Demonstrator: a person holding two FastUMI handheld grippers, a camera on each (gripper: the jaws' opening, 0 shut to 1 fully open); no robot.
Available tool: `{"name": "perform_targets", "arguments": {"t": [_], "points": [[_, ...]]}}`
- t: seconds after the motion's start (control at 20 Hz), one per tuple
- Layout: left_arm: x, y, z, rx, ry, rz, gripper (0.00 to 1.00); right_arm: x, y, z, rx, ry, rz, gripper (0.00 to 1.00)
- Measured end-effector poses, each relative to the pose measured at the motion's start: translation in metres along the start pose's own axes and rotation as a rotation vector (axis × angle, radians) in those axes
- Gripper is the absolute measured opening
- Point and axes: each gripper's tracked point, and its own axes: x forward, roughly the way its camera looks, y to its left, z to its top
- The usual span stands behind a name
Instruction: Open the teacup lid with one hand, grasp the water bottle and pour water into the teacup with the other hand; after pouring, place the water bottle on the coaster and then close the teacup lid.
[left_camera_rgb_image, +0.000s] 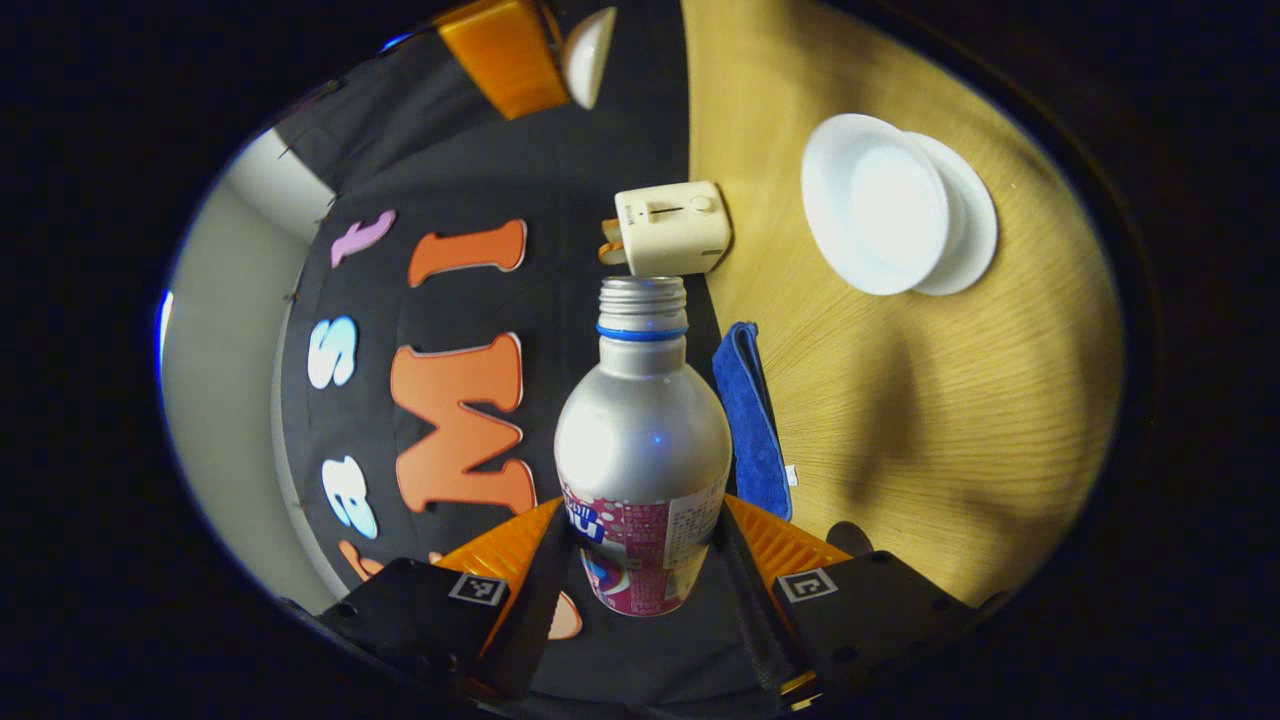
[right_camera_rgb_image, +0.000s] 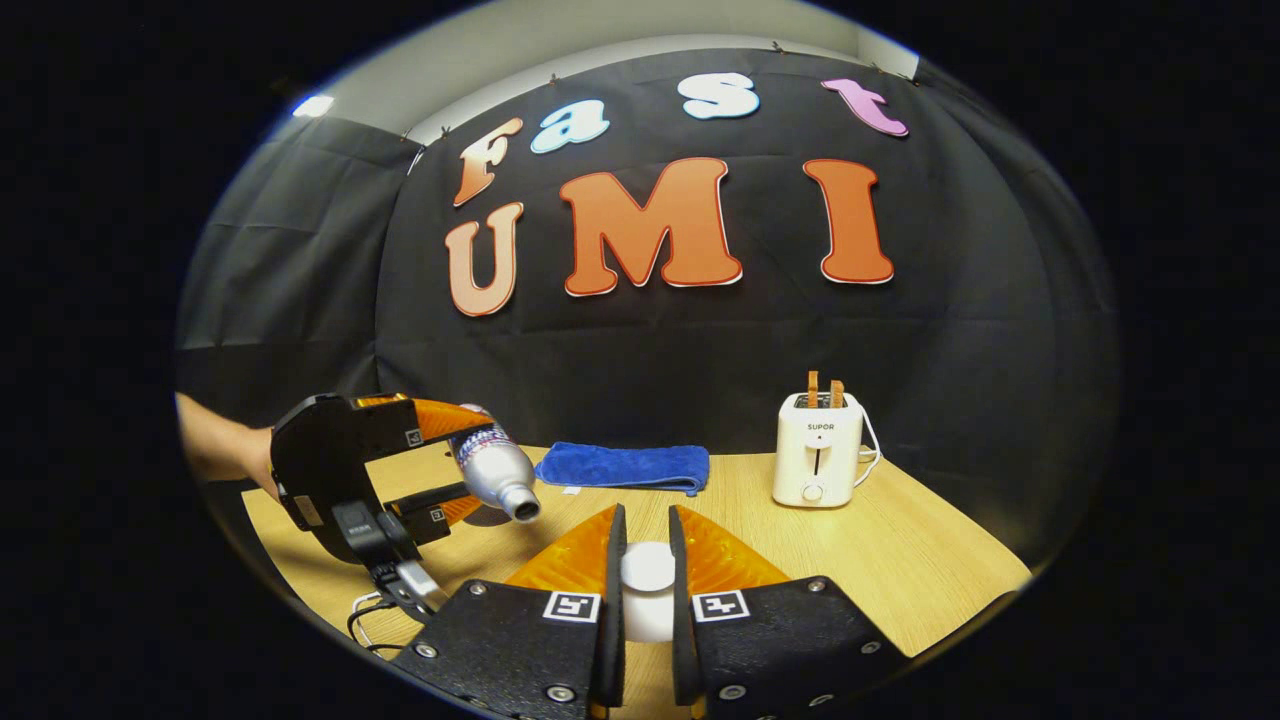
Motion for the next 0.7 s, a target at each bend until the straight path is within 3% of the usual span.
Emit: {"name": "perform_targets", "arguments": {"t": [0.3,0.7], "points": [[-0.004,0.030,-0.029,-0.351,0.071,0.121,0.82,0.010,-0.003,0.002,0.019,-0.009,-0.019,0.19],[0.001,0.034,-0.067,-0.829,0.163,0.113,0.83,0.030,0.022,-0.012,0.033,0.024,0.029,0.19]]}}
